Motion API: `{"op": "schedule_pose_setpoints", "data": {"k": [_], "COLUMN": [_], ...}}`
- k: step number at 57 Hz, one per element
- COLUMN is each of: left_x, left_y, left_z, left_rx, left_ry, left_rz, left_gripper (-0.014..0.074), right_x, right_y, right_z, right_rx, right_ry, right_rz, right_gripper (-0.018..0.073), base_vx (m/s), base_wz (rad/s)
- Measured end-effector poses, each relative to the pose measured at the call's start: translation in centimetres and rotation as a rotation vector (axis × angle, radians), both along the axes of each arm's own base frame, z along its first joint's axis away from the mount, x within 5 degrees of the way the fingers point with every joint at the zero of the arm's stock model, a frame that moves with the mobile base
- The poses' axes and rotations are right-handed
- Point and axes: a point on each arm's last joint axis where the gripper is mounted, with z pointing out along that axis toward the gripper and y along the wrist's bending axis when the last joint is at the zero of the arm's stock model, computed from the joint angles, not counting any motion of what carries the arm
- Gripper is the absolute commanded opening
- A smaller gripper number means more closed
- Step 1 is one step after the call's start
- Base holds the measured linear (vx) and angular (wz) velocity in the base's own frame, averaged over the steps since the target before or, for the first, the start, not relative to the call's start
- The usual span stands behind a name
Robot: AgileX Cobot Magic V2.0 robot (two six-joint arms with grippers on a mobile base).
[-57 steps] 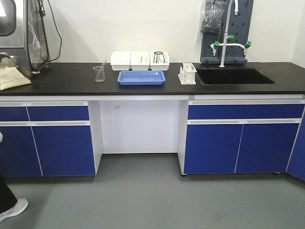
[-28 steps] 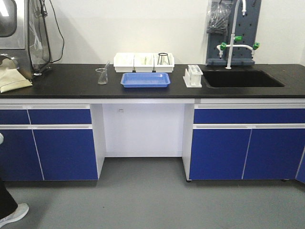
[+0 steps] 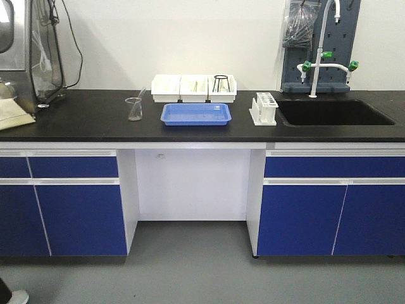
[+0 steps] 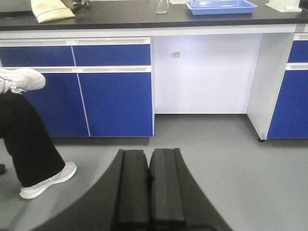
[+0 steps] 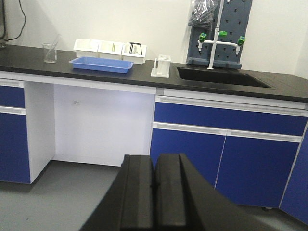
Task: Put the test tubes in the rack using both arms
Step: 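Drive the base up to the bench with the beaker and white rack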
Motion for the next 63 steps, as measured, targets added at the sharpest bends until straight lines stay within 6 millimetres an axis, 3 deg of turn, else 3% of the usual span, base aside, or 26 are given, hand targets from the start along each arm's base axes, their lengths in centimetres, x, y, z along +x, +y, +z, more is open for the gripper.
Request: {"op": "schedule_pose_setpoints", "data": {"k": [63], "left_x": [0.00], "left_y": [0.00], "left_z": [0.00], "left_rx": [0.000], "left_ry": [0.000], "left_rz": [0.000], "left_gripper": [-0.0004], "right_x": [0.00], "right_y": [0.00], "right_z": [0.00], "right_rx": [0.000], "right_ry": [0.000], "right_rz": [0.000], "right_gripper": [-0.0009], "base_vx": [0.46], "base_wz": [-0.03]}}
